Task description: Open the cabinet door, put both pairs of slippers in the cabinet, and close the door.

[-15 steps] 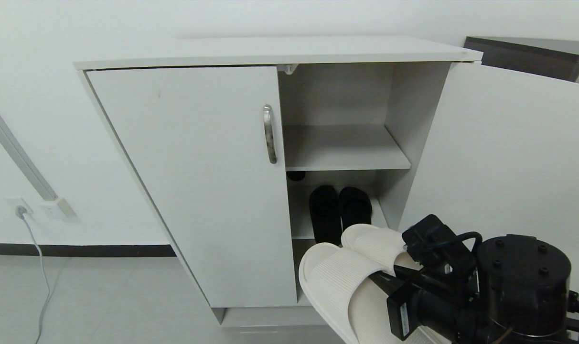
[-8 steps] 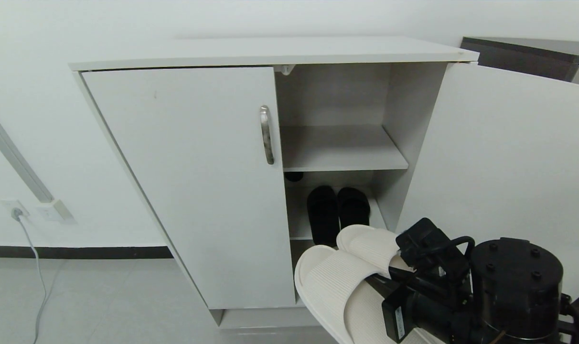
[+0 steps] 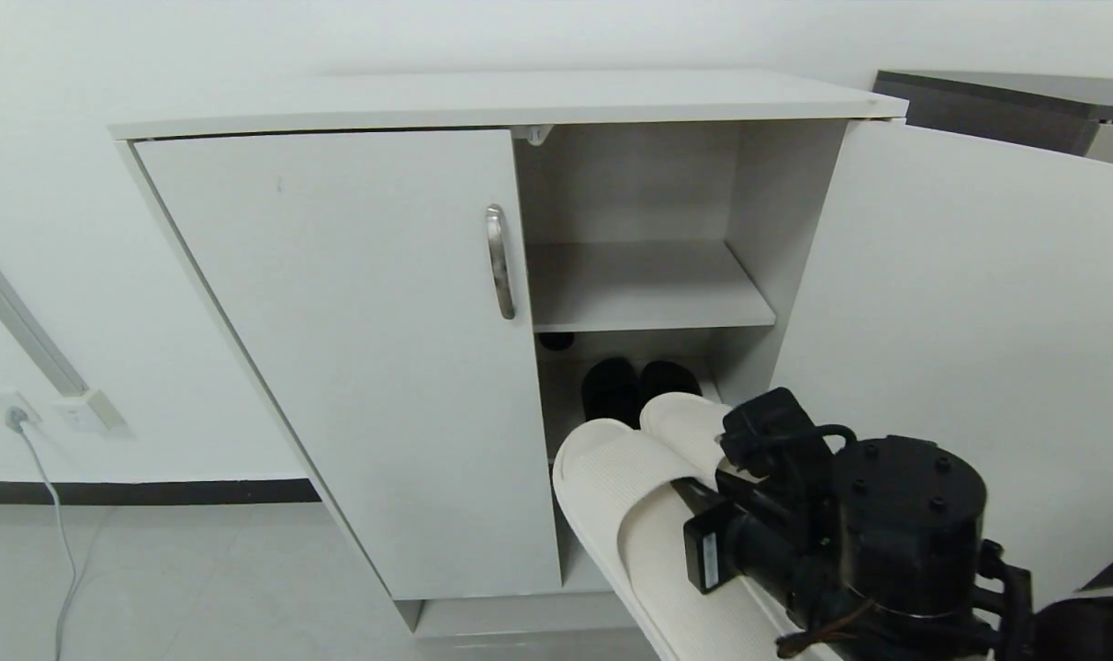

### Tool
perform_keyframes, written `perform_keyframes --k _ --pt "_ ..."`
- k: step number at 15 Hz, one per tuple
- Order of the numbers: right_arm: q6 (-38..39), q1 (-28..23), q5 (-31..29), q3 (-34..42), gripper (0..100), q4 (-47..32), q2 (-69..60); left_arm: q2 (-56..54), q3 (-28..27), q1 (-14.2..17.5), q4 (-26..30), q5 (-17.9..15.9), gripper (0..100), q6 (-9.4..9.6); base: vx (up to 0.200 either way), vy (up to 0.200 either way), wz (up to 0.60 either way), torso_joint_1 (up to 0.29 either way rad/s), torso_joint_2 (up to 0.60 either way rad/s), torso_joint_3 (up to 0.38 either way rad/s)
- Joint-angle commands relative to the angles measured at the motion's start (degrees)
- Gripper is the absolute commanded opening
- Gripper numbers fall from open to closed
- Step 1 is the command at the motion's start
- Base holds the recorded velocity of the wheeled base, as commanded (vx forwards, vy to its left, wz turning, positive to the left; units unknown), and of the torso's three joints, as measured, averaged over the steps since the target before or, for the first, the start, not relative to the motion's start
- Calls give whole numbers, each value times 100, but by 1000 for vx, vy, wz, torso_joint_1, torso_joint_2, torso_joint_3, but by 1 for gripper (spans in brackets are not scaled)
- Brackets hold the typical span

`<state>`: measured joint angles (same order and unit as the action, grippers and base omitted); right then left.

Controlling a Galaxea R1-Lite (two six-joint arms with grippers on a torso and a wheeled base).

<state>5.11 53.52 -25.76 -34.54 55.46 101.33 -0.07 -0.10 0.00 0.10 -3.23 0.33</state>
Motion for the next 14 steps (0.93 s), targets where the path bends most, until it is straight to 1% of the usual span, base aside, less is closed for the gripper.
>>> perform_keyframes --k 1,2,4,7,8,11,13,14 --pt "104 36 -782 -800 0 -35 889 7 1 9 -1 -2 0 2 0 0 0 0 0 0" --pt "122 54 -940 -941 0 -114 1047 7 1 0 -1 -2 0 2 0 0 0 0 0 0" --pt "535 62 -1300 -1442 0 -685 1319 7 1 0 -1 -2 0 2 0 0 0 0 0 0" --pt "1159 62 -1977 -2303 0 -2171 1390 7 1 0 -1 -2 0 2 0 0 0 0 0 0" --pt "1177 71 -2074 -2497 0 -2469 1354 7 1 0 -1 -2 0 2 0 0 0 0 0 0" --pt "1150 80 -2144 -3173 0 -3032 1179 7 1 0 -1 7 0 2 0 0 0 0 0 0" --pt "1133 133 -2153 -3586 0 -3594 941 7 1 0 -1 7 0 2 0 0 0 0 0 0" --pt "1133 159 -2153 -3683 0 -3779 871 7 1 0 -1 7 0 2 0 0 0 0 0 0"
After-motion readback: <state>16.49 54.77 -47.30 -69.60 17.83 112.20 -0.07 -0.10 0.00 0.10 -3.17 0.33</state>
